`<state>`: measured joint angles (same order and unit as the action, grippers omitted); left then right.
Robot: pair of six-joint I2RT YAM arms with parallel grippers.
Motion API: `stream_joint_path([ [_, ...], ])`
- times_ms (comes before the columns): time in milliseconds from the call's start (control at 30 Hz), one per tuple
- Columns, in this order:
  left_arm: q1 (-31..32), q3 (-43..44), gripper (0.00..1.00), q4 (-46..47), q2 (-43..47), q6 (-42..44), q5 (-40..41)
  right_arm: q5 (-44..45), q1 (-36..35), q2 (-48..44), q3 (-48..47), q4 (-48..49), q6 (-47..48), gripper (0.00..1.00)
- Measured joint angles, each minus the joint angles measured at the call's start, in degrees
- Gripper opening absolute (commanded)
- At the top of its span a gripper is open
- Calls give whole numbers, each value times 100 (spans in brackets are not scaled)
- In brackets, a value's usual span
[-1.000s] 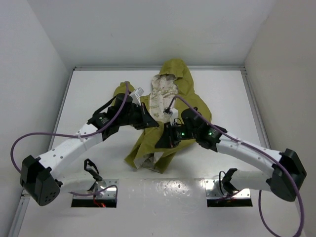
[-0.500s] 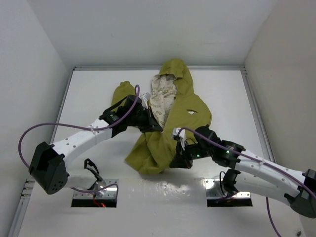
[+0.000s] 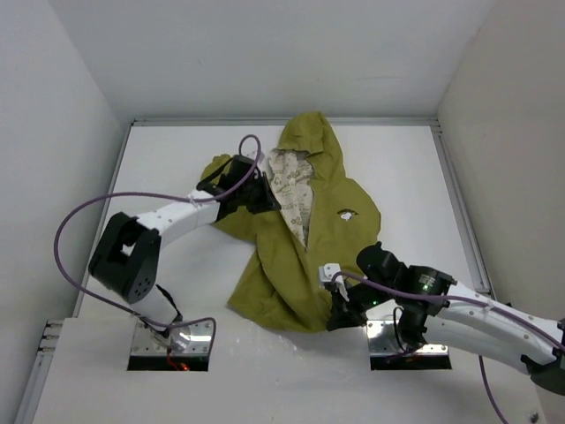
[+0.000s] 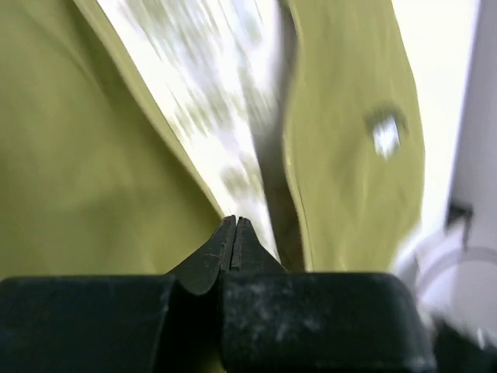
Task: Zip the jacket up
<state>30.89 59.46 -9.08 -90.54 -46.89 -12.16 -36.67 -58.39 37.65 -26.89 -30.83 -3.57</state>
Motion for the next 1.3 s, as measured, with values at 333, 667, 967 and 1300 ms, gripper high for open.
stream_joint_path([
  [333, -503, 1443, 21, 518, -1300, 1054, 136, -107, -24, -107, 11, -319, 162, 10],
  [667, -417, 673, 77, -658, -476, 3764, -2500, 555, 116, -199, -66, -551, -273, 82],
  [967, -11, 1231, 61, -1834, -863, 5814, -3220, 2013, 1263, 1213, -791, 232, -2192, 74],
  [1300, 214, 2105, 61, -2468, -2610, 6682, -4019, 2719, 925, 2505, -623, 837, -3390, 74],
])
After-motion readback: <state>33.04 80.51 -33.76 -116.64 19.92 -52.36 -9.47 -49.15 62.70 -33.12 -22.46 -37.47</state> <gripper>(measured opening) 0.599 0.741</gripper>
